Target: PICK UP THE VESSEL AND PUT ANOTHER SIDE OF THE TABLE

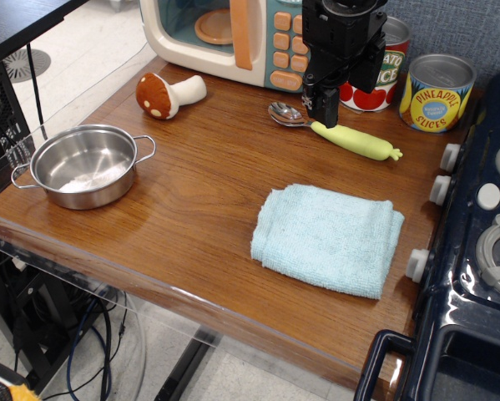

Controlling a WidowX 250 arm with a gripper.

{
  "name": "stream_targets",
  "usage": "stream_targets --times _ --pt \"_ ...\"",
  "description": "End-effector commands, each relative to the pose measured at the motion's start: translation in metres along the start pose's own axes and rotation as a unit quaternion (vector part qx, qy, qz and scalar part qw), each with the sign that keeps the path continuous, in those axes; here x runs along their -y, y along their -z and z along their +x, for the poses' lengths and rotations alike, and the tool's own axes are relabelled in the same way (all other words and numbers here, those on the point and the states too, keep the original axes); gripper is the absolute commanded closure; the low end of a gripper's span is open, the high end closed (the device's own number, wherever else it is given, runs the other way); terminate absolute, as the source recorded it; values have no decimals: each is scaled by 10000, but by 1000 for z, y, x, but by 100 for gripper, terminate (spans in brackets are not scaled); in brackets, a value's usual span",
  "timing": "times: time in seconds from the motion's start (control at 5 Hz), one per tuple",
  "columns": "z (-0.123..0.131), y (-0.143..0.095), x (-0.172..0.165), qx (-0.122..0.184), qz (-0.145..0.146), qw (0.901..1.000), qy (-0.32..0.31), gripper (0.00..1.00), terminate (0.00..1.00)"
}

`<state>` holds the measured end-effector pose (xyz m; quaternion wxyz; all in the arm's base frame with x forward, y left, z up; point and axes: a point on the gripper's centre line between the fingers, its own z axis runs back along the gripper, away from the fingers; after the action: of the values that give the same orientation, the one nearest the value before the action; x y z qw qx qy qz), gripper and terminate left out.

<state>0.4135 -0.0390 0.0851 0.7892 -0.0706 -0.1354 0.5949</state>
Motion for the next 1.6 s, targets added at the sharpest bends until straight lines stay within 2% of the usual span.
stream_targets --times 0.0,0.4,0.6,0.8,1.0,1.2,1.4 --pt "0 0 0 0 0 10000 0 0 0" --pt "33 -9 -14 275 -34 9988 -412 0 0" --pt "61 -14 -26 505 49 9958 -764 0 0" --pt "92 -17 -44 761 232 9906 -1116 0 0" --pt "124 -16 -66 1084 608 9812 -1478 0 0" --pt "143 -14 -83 1290 838 9712 -1818 0 0" --pt "163 -13 -103 1575 1243 9566 -2113 0 0"
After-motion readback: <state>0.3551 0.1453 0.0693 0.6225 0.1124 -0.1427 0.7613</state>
